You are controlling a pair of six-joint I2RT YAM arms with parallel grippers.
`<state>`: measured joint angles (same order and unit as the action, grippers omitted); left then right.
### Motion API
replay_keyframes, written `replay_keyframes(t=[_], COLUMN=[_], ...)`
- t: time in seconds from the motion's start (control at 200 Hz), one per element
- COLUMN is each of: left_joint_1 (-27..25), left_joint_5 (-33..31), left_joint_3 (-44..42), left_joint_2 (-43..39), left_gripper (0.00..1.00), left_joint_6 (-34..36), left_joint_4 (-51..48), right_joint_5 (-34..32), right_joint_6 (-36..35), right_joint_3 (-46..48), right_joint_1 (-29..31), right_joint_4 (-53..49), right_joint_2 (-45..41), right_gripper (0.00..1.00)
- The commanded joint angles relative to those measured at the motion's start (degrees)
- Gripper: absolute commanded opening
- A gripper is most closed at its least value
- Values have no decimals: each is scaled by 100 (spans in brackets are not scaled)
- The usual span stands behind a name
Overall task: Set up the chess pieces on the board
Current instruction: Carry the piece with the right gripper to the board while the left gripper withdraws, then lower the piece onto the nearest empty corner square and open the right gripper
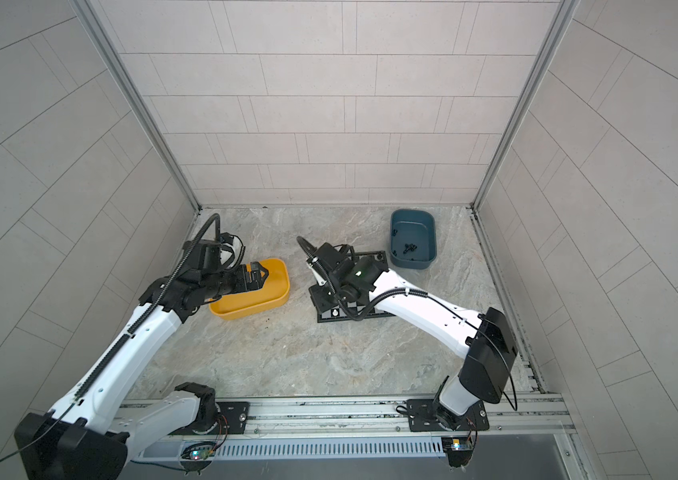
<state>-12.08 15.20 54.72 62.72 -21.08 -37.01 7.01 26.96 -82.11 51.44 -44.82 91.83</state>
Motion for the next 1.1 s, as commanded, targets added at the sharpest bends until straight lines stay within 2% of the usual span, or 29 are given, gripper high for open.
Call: replay_keyframes(t=[0.0, 0.09, 0.485, 1.031, 1.096], left_joint_1=[64, 132, 140, 143, 139], left_joint_5=[-59, -136, 99, 205, 216], left_joint_3=[-288, -488, -320, -269, -276], left_joint_2=[19, -96, -95, 1, 3], left_gripper=[100, 100, 100, 100, 100], left_joint_6=[-129, -195, -69, -10, -10], left_joint_4=[-560, -368, -368, -368, -368], right_joint_5=[-627, -782, -1102, -793, -705], right_joint_6=[112, 158, 170, 73, 82], right_joint_3=[-13, -14, -275, -359, -348], right_joint_1=[85, 164, 9, -195, -196], right_joint_4=[-271, -193, -97, 11, 38], right_joint_2=[692, 1044, 1711, 2022, 2053], right_gripper=[0, 0, 0, 0, 3])
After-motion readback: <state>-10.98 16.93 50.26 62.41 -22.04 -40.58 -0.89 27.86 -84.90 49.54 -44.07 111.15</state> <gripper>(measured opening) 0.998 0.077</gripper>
